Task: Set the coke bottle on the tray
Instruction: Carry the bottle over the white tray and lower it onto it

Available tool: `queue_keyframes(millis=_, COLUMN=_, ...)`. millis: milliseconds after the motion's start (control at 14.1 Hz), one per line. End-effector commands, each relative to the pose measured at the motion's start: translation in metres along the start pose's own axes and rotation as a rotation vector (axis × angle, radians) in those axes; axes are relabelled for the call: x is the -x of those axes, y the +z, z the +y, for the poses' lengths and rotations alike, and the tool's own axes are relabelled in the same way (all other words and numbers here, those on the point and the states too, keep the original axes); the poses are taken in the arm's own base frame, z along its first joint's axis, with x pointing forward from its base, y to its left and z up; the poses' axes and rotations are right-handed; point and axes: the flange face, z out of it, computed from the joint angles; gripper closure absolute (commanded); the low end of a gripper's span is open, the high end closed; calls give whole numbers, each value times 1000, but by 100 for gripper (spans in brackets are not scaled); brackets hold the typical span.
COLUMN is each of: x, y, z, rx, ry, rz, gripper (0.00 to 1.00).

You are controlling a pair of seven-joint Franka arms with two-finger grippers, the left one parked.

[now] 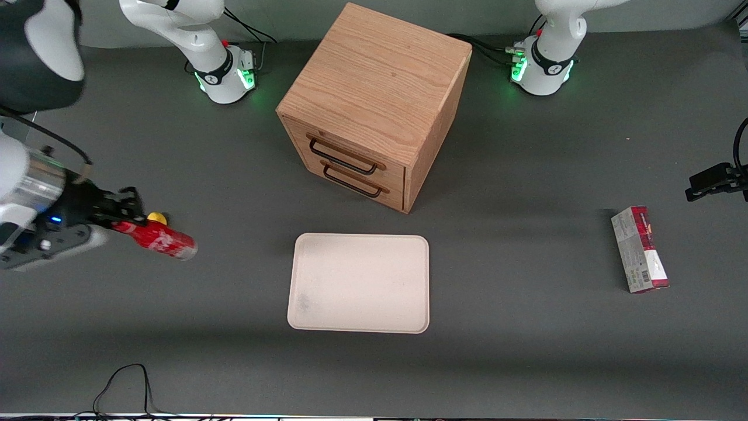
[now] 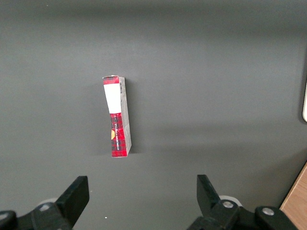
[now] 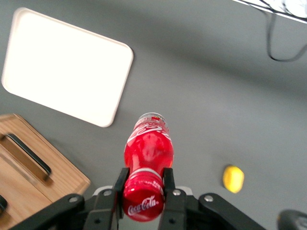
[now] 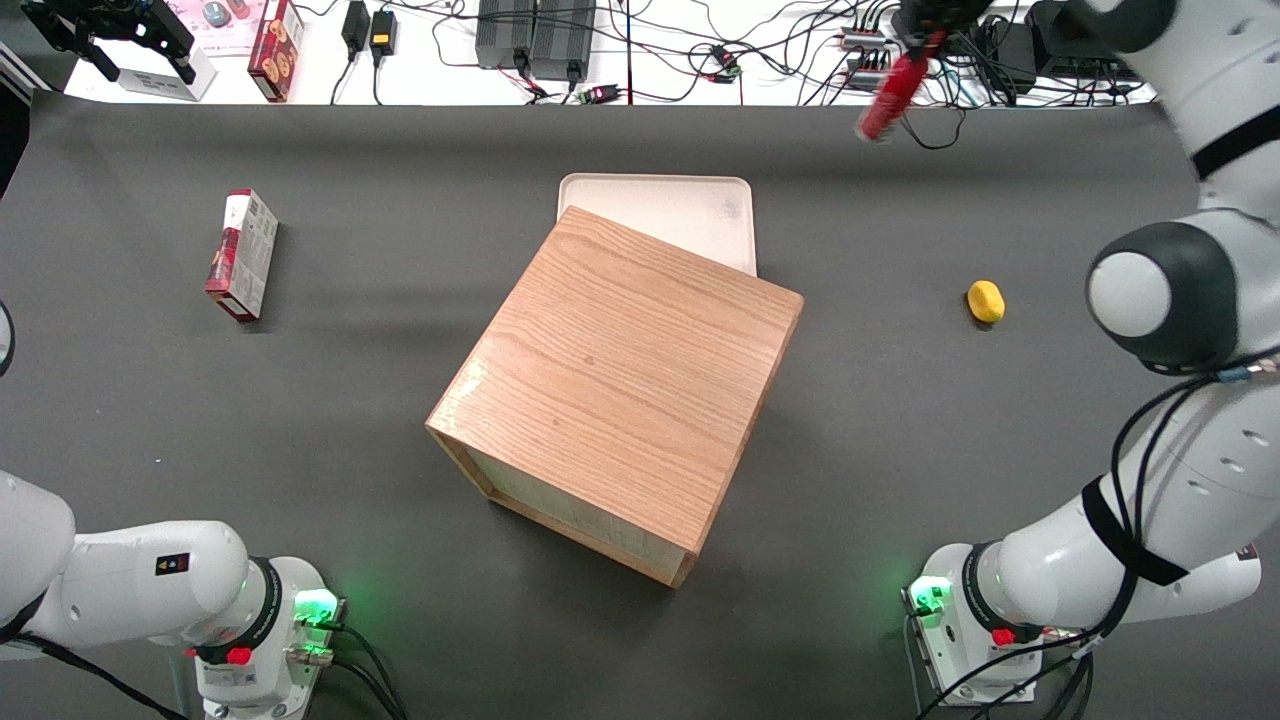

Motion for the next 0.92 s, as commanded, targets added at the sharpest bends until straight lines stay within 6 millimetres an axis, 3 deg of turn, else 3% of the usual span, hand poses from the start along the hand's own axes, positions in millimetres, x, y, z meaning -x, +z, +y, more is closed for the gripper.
queue_keyframes(millis=0, x=-21, y=4, z=-72, rx=57, ry=12, rz=44, gripper=100)
queue_keyframes(millis=212, x=-25, y=18, z=-131, rx=66, ry=75, rz=59, gripper=100)
queue_keyframes(millis=354, x=-27, y=25, z=-150, rx=63, ry=96, rz=61, gripper=100)
queue_keyframes(millis=566, x=-33, y=31, z=-152, rx=56, ry=93, rz=78, gripper=100)
queue_keyframes(millis=848, x=-62, y=93, z=-146, rx=52, ry=87, rz=51, gripper=100)
